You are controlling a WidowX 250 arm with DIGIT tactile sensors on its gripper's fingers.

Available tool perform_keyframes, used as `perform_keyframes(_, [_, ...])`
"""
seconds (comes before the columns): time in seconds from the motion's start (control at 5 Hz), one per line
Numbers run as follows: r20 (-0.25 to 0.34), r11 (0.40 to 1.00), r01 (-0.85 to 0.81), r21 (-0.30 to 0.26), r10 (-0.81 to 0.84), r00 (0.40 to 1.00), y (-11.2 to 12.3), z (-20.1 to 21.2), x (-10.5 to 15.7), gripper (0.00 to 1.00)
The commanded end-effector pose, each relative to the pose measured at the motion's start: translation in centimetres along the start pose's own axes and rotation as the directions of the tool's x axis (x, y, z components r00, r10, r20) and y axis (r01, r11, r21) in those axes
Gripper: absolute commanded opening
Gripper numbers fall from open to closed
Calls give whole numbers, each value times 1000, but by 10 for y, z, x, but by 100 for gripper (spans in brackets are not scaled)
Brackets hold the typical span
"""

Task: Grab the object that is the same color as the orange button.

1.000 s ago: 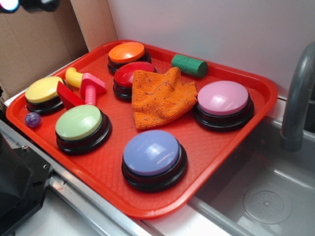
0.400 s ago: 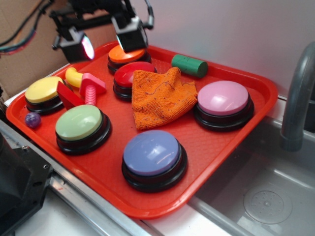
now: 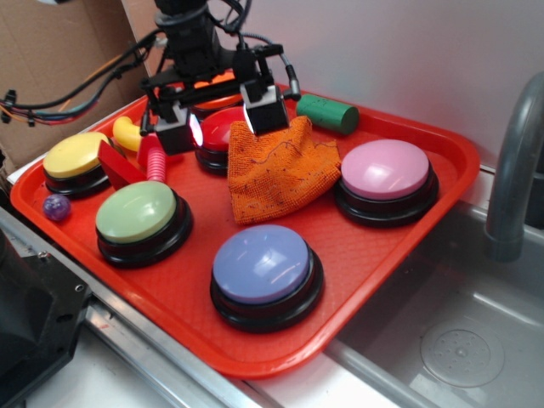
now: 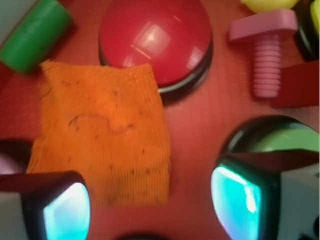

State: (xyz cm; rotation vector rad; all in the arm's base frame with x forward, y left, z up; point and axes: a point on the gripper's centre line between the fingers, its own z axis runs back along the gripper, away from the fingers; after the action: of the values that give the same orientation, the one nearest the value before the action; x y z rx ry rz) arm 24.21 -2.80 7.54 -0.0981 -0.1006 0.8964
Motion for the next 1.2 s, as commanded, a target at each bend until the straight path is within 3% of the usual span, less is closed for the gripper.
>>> perform_keyframes(0.0, [32, 1000, -15, -11, 15, 999, 2, -21, 21, 100])
perform_keyframes(0.4, [14, 1000, 5, -8, -5, 1000, -1, -42, 22, 95])
perform_keyframes(0.6, [21, 1000, -13, -1, 13, 1000, -1, -48, 23, 21])
perform_keyframes(0.8, [1, 1000, -1, -10, 1, 1000, -1, -50, 23, 0])
perform_keyframes(1.0, [-8, 1000, 16, -16, -17, 1000, -2, -49, 22, 0])
